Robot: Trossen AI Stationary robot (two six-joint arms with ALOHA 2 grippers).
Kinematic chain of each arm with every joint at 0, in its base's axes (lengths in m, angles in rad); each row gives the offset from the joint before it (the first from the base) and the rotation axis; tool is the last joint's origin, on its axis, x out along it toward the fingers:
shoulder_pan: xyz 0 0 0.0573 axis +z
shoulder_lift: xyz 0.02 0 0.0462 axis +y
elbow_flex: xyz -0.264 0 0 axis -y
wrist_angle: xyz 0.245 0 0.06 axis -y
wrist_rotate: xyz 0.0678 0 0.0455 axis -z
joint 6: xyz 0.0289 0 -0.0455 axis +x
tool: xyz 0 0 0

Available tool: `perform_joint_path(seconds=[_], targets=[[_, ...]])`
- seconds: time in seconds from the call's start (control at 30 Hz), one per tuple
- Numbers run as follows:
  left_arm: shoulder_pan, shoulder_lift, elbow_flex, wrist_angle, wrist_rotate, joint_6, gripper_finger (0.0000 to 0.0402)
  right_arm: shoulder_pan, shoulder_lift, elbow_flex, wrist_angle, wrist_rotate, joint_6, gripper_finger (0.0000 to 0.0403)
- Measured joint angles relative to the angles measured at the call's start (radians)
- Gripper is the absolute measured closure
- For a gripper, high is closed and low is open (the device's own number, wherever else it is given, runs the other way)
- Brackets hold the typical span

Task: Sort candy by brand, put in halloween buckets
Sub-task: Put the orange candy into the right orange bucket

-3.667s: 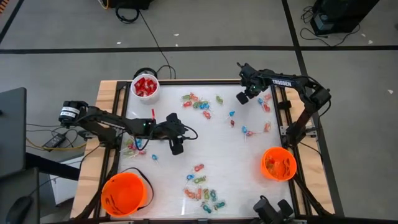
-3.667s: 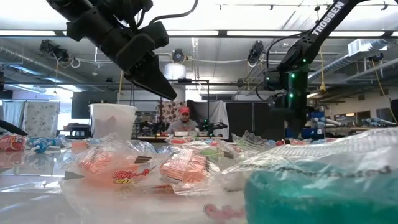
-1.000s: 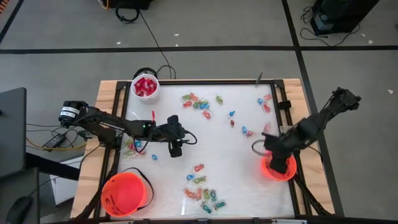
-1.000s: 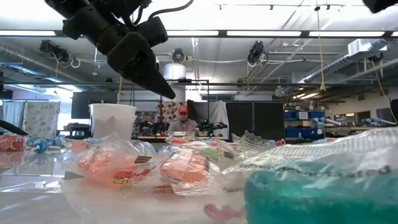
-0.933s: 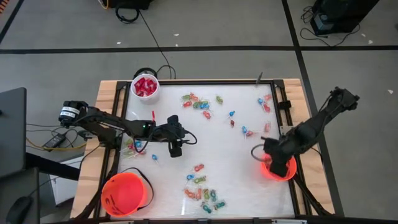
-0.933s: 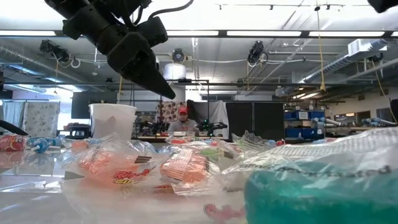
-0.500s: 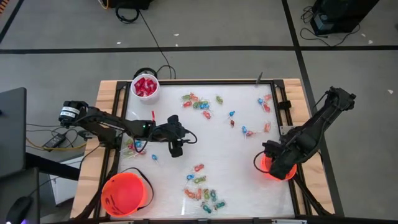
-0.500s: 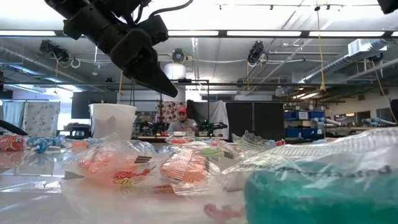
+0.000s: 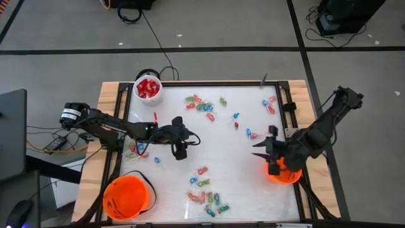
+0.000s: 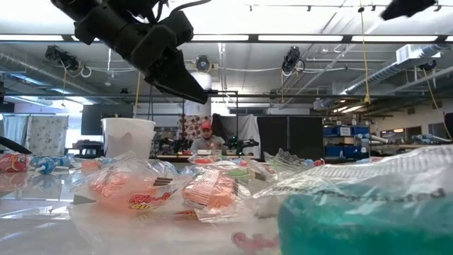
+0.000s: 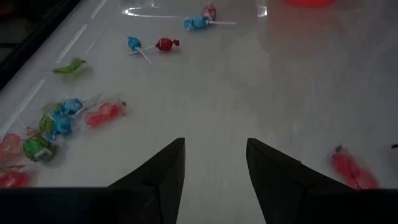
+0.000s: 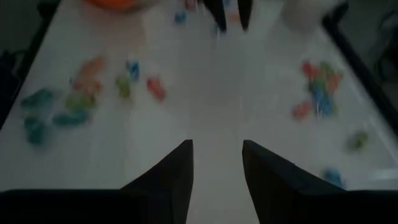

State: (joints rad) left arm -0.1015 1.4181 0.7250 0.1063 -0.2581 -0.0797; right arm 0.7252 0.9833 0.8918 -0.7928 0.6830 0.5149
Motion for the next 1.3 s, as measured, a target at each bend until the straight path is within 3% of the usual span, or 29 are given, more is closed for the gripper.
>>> perform_joint_path(seconds=[0.17,0.33,0.43,0.57,0.87,1.3], targets=[[-0.002,0.0,0.0,-0.012,0.0,-0.002,0.0225,-0.11,-0.123,-0.253,0.457,-0.014,-0.229,0.0257],[-0.003,0.0,0.0,-0.014,0.0,-0.003,0.0225,-0.264,-0.283,-0.514,0.949,-0.214,-0.374,0.0258],[-0.003,0.0,0.0,-0.015,0.0,-0.003,0.0225,-0.366,-0.321,-0.6,1.1,-0.361,-0.379,0.0258],[-0.003,0.0,0.0,-0.013,0.0,-0.003,0.0225,-0.483,-0.301,-0.655,1.18,-0.501,-0.387,0.0258],[-0.003,0.0,0.0,-0.013,0.0,-0.003,0.0225,-0.696,-0.283,-0.676,1.291,-0.698,-0.434,0.0258],[-0.002,0.0,0.0,-0.019,0.0,0.001,0.0225,-0.717,-0.283,-0.676,1.298,-0.704,-0.28,0.0258]])
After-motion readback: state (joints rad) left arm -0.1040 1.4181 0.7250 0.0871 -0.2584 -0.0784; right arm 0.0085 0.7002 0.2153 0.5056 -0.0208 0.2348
